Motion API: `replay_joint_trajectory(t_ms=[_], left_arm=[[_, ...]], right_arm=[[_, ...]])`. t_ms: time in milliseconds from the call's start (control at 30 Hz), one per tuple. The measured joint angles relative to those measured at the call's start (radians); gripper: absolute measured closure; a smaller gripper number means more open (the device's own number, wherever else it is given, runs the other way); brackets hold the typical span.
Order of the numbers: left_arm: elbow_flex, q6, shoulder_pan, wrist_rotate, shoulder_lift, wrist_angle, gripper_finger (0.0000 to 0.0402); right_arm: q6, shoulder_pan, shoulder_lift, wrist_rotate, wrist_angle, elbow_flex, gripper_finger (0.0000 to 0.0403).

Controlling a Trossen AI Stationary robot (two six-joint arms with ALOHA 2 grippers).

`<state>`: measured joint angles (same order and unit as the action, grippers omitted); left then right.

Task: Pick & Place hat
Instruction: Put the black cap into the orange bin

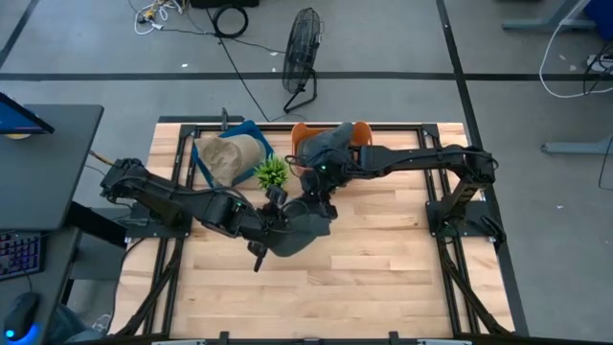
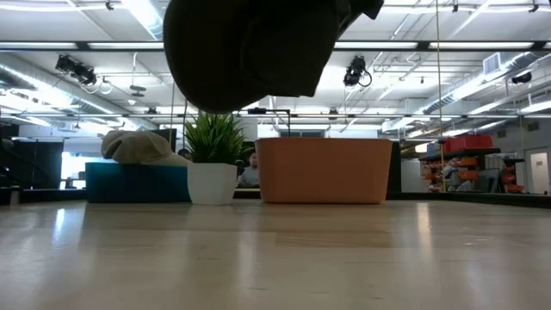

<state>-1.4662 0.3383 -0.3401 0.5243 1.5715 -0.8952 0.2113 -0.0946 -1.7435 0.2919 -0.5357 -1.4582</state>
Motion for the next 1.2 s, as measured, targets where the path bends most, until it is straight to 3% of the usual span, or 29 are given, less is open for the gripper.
replay_joint_trajectory(t_ms=[300, 467, 567, 867, 1033, 1200], left_arm=[[0.0, -0.094, 0.002, -0.021, 0.0, 0.017, 0.029], [0.0, -0.18, 0.002, -0.04, 0.0, 0.035, 0.0247], [0.0, -0.206, 0.002, -0.047, 0.0, 0.036, 0.0224], [0.0, -0.385, 0.002, 0.181, 0.0, 0.031, 0.0208], [0.0, -0.431, 0.013, 0.252, 0.0, 0.031, 0.0213], [0.0, -0.433, 0.035, 0.254, 0.0, 0.034, 0.0213]], right_arm=[[-0.063, 0.02, 0.0, 0.015, -0.083, 0.0, 0.0394], [-0.099, 0.02, 0.0, -0.073, -0.088, 0.0, 0.0394], [-0.098, 0.019, 0.003, -0.063, -0.089, 0.0, 0.0394], [-0.126, 0.028, 0.118, -0.053, -0.193, 0.0, 0.0395], [-0.073, 0.024, 0.273, -0.273, -0.306, 0.0, 0.0395], [0.12, -0.027, 0.427, -0.498, -0.401, 0.0, 0.0395]])
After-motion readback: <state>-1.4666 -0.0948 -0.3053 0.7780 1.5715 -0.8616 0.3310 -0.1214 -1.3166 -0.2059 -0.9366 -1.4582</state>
